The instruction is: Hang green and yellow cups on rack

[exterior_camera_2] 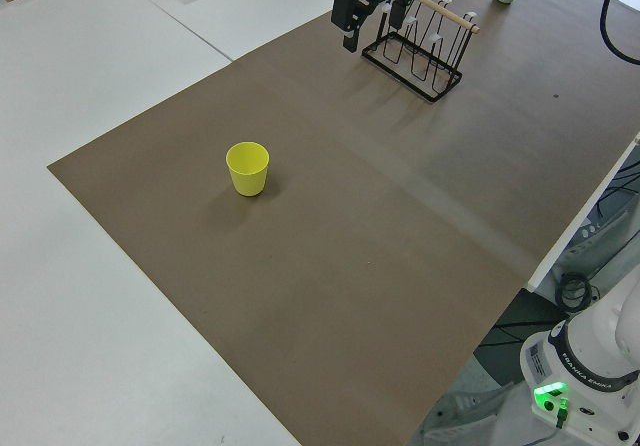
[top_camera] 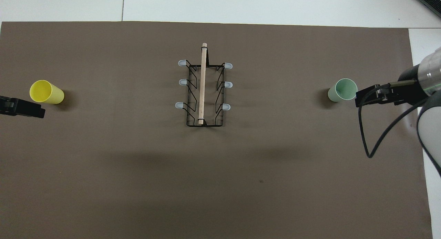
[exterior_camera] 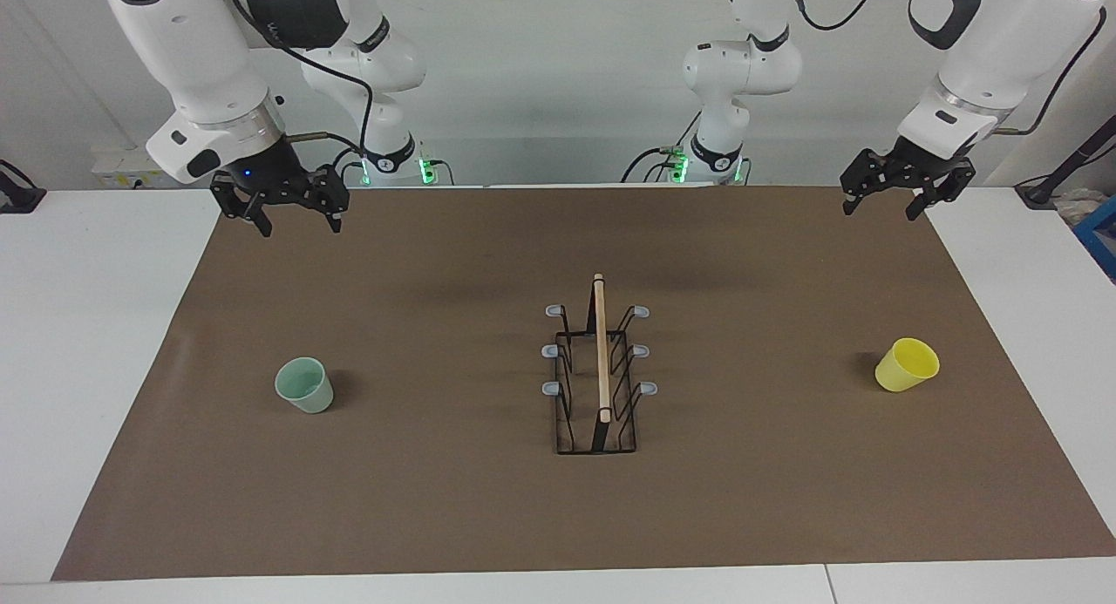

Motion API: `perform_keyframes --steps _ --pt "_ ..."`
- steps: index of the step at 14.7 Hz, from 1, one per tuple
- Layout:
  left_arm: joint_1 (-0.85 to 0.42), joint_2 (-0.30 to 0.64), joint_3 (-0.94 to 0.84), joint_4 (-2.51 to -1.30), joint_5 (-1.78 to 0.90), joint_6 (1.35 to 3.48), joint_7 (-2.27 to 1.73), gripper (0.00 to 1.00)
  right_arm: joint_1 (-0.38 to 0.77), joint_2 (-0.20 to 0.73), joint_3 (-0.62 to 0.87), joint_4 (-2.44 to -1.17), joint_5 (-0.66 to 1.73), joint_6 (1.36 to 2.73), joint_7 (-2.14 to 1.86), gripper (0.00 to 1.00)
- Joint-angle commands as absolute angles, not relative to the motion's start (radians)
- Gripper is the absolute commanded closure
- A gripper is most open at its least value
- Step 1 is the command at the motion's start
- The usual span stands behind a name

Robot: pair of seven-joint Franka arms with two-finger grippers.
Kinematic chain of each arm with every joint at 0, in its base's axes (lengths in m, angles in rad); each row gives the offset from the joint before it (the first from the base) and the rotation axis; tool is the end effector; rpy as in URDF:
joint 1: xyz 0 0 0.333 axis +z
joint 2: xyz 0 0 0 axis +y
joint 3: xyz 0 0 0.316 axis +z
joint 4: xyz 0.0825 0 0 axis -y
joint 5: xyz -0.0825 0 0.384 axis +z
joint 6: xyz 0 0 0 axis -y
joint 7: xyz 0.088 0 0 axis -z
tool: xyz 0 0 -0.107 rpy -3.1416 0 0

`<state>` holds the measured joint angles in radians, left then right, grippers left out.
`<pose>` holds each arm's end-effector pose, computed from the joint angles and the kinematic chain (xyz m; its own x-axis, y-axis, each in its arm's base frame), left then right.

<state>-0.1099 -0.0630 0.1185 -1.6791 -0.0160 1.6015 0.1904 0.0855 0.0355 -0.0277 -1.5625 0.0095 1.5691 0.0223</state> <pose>0.5363 0.0049 0.6101 0.9835 -0.1806 -0.0103 -0.1803 -0.9833 0.0259 0.5636 0.0339 0.6084 0.9989 0.0355 -0.0291 0.0353 -0.9993 -0.0079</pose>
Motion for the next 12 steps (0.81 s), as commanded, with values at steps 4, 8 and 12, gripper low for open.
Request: perform_keyframes --steps 4,8,12 --pt "-0.097 -0.078 0.124 -1.698 0.002 1.635 0.12 0.0 0.086 0.038 -0.035 -1.56 0.017 1.571 0.025 0.0" --pt "-0.094 -0.006 0.13 -1.64 -0.002 1.623 0.069 0.0 0.081 0.04 -0.037 -1.56 0.015 1.571 -0.011 0.0" --pt "-0.071 0.147 0.147 -1.495 -0.011 1.596 0.035 0.0 0.086 0.035 -0.037 -1.568 -0.03 1.563 -0.112 0.0"
